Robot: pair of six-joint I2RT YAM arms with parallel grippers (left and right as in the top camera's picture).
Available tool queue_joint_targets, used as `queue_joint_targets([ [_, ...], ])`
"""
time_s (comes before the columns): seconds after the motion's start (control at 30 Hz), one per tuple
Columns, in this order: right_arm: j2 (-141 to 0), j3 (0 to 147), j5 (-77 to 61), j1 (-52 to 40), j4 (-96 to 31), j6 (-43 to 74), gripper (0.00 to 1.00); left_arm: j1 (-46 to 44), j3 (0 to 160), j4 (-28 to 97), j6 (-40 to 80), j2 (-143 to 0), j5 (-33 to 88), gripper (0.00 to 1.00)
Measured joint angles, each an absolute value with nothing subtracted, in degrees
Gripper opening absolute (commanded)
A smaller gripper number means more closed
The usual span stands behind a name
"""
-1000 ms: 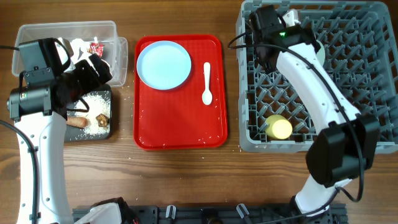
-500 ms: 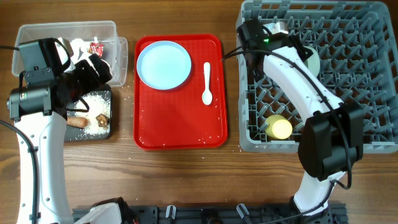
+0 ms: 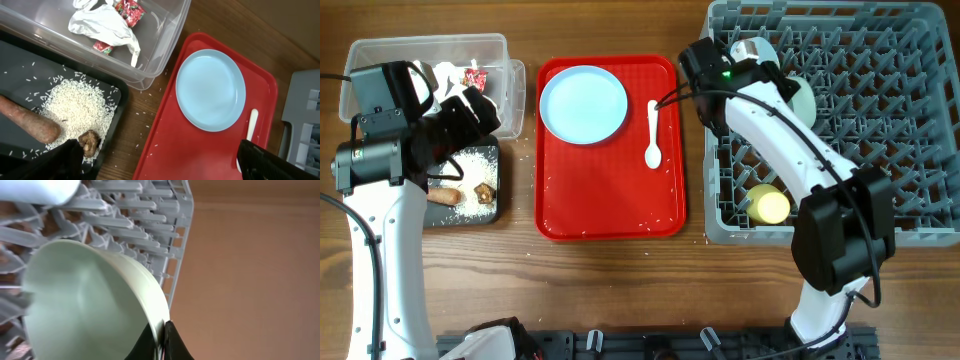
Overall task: Sort waste into correct bins and load items into the dishwasher rack
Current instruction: 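Carry green bowl with right gripper and set it in the rack, then reach right gripper to red tray and grasp light-blue plate edge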
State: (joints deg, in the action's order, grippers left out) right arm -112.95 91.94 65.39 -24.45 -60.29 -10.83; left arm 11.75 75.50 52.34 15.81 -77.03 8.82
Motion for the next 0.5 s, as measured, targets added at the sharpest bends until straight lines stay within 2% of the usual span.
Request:
queue_joint_targets([
  [0.03,-112.9,91.9,64.7,-24.9,-60.2,-10.9,0.2,11.7,75.5,52.3,15.8,-77.0,8.8,1.0],
  [0.1,-112.9,91.9,61.6,-25.9,-59.9,-10.9,1.0,11.7,75.5,52.3,15.8,-77.0,8.8,1.0],
  [0.27,-114.0,90.8,54.6,-29.0,-57.5,-10.7,1.0,11.7,75.5,52.3,15.8,-77.0,8.8,1.0],
  [0.5,-114.0,91.6,50.7,-28.8,-53.7,-7.4,1.0,11.7,75.5,52.3,15.8,-77.0,8.8,1.0],
])
